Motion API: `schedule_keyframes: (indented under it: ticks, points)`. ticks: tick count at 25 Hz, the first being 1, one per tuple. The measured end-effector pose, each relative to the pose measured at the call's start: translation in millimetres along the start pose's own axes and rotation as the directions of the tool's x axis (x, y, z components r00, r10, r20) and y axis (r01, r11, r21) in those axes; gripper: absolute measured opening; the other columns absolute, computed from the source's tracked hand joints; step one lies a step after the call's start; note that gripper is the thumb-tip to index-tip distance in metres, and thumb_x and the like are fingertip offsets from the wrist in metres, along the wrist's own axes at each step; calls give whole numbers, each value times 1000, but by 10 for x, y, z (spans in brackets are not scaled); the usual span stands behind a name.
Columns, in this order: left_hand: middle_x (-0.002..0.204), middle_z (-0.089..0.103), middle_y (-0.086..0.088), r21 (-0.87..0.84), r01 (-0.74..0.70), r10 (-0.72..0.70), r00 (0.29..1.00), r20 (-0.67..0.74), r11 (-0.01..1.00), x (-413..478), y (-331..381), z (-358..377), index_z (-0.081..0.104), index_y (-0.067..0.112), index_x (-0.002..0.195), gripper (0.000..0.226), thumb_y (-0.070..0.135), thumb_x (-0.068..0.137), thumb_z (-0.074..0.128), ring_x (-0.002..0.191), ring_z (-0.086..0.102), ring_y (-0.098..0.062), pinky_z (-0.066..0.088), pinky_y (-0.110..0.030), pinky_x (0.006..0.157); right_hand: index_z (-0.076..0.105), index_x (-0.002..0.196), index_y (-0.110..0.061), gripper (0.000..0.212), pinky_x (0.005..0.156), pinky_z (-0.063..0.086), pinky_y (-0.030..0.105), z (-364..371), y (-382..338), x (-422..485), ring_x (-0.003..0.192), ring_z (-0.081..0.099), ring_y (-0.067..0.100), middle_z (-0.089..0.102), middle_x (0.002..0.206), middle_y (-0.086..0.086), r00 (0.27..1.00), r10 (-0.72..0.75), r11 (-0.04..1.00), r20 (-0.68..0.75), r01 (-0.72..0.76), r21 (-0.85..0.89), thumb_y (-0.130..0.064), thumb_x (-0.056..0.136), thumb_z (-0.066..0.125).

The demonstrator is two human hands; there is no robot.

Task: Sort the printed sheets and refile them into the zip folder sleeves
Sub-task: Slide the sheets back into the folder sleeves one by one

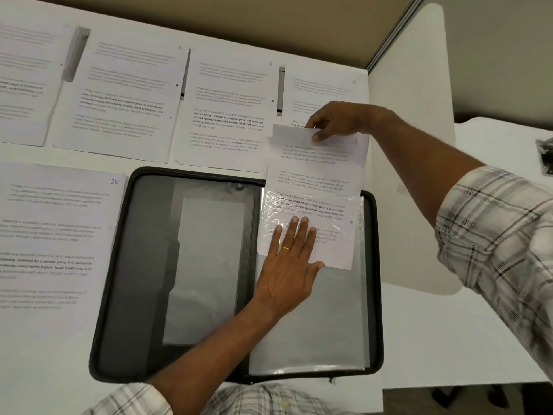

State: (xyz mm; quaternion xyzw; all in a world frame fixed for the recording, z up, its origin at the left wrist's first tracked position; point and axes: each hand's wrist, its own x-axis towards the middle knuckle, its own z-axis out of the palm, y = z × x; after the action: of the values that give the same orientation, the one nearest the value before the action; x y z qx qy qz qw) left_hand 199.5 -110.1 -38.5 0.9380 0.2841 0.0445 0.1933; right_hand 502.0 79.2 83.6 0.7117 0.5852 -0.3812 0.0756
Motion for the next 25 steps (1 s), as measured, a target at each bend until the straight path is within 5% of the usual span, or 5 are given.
schedule_keyframes:
  ticks: [7, 14, 19, 25]
  points:
    - [173, -1, -11, -26, 48, -48, 999, -11, 999, 20, 44, -114, 9, 8, 165, 77, 58, 108, 26, 160, -5, -27, 7, -55, 129, 70, 117, -22, 20, 99, 45, 35, 15, 64, -43, 107, 62, 19, 69, 119, -2, 999, -45, 997, -13, 46, 54, -21, 97, 69]
    - [173, 0, -11, -43, 39, -40, 999, -28, 998, -19, 29, -161, 8, 7, 164, 78, 58, 109, 26, 160, -4, -28, 8, -54, 129, 68, 88, -34, 17, 79, 46, 23, -231, -23, -70, 73, 60, -3, 69, 80, -22, 996, -87, 992, 14, 85, 92, -20, 98, 68]
    - [173, 0, -12, -176, 19, -25, 999, -34, 984, -59, -5, -110, 10, 5, 164, 74, 49, 110, 35, 160, -6, -27, 10, -53, 129, 70, 100, -30, 8, 94, 48, 33, 3, -79, 10, 98, 64, 16, 70, 108, -4, 991, -108, 990, 82, 99, 104, -23, 98, 68]
    - [173, 0, -12, -145, 19, -21, 1000, -13, 989, -42, 18, -95, 8, 5, 164, 74, 50, 110, 31, 160, -6, -26, 7, -50, 130, 74, 108, -20, 12, 105, 50, 38, 267, -12, 24, 113, 69, 23, 75, 117, 1, 973, -128, 973, 192, 86, 213, -18, 97, 70]
